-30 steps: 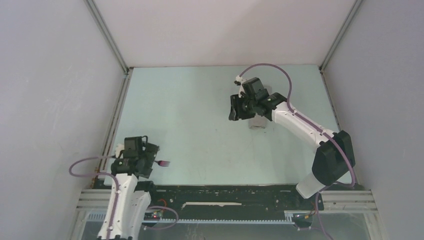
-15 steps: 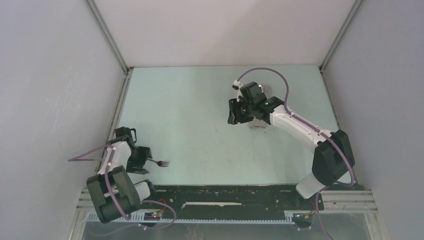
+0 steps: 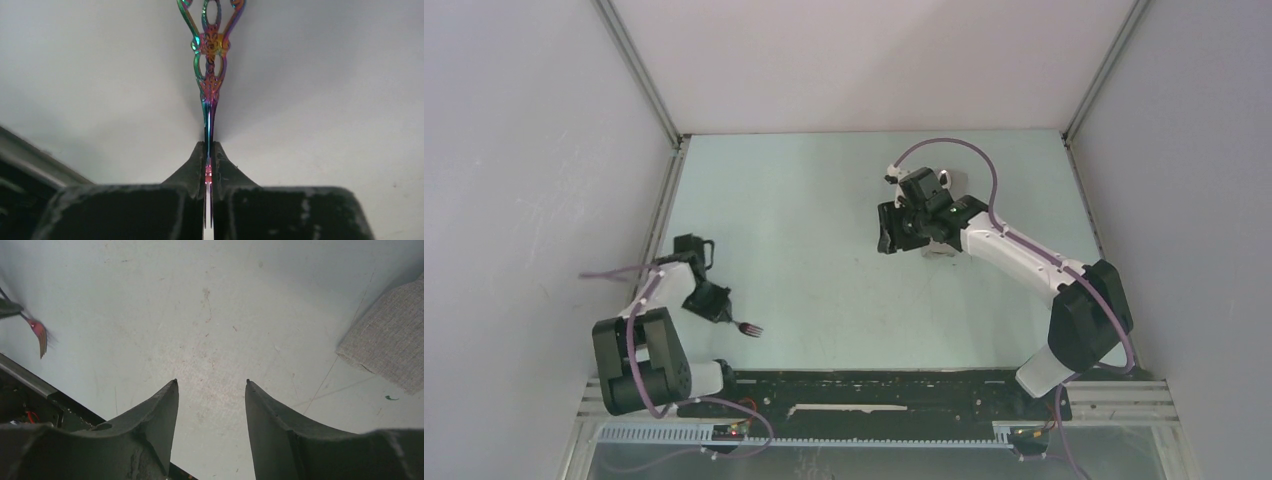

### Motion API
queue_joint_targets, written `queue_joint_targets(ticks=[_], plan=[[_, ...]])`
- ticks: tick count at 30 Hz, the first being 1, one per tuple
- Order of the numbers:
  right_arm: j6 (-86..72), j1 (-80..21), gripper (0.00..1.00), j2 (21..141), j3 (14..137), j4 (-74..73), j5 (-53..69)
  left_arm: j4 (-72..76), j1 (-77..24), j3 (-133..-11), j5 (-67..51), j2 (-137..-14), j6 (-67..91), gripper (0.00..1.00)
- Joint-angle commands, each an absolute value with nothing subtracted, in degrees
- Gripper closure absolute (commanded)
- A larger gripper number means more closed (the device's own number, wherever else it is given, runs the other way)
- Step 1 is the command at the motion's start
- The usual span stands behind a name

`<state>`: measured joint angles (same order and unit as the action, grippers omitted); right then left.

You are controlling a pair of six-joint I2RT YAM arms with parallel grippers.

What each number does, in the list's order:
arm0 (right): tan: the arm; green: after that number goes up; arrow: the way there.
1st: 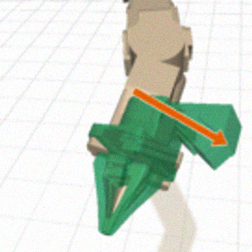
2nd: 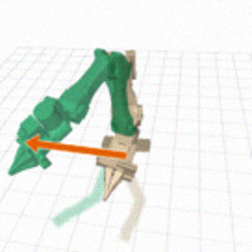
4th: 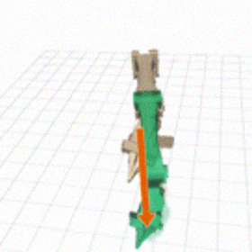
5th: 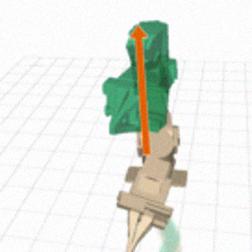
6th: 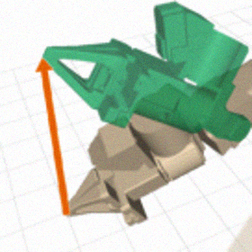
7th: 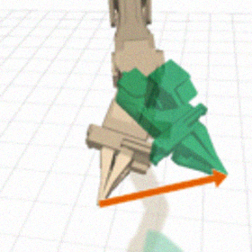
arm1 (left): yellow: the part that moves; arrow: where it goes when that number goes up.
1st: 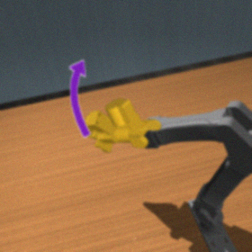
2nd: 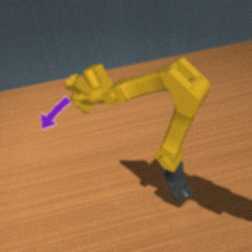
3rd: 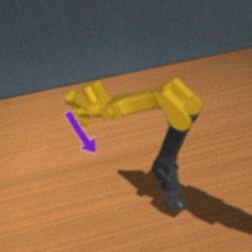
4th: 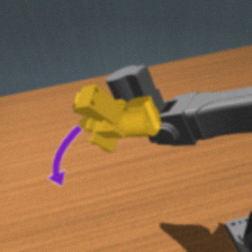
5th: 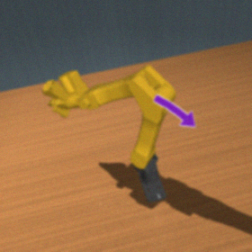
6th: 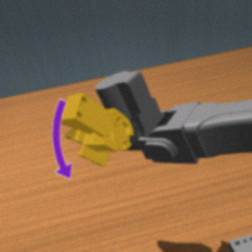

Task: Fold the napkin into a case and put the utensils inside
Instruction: Pick up the fork from the corner of the board.

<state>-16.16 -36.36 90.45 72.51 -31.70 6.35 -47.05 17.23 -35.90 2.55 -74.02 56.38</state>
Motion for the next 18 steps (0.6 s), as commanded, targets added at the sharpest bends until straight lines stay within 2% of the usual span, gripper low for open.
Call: queue_joint_targets(ticks=[1, 5, 8, 10, 13, 18], plan=[[-16.14, -33.81, 0.4, 87.0, 70.59, -31.34, 10.91, -40.0, 0.47, -46.54, 13.82, -72.36, 39.96, 1.0], [-19.75, -23.41, 0.34, 80.67, 61.27, -22.08, 29.29, -36.81, -19.74, -56.18, 13.93, -69.07, 19.14, 1.0], [-26.23, -14.1, 0.29, 76.67, 52.04, -6.48, 50.84, -32.71, -35.47, -59.22, 16.82, -67.24, 5.3, 1.0], [-29.64, -11.43, 0.28, 75.0, 48.95, 1.73, 58.01, -31.92, -43.22, -61.54, 17.85, -68.07, -2.87, 1.0], [-29.5, -12.94, 0.27, 69.66, 46.36, 6.51, 58.53, -32.74, -48.68, -66.13, 15.85, -72.19, -6.83, 1.0], [-36.03, -16.03, 0.25, 63.36, 40.41, 15.29, 49.4, -32.78, -53.57, -70.02, 14.52, -76.77, -8.16, 1.0]])
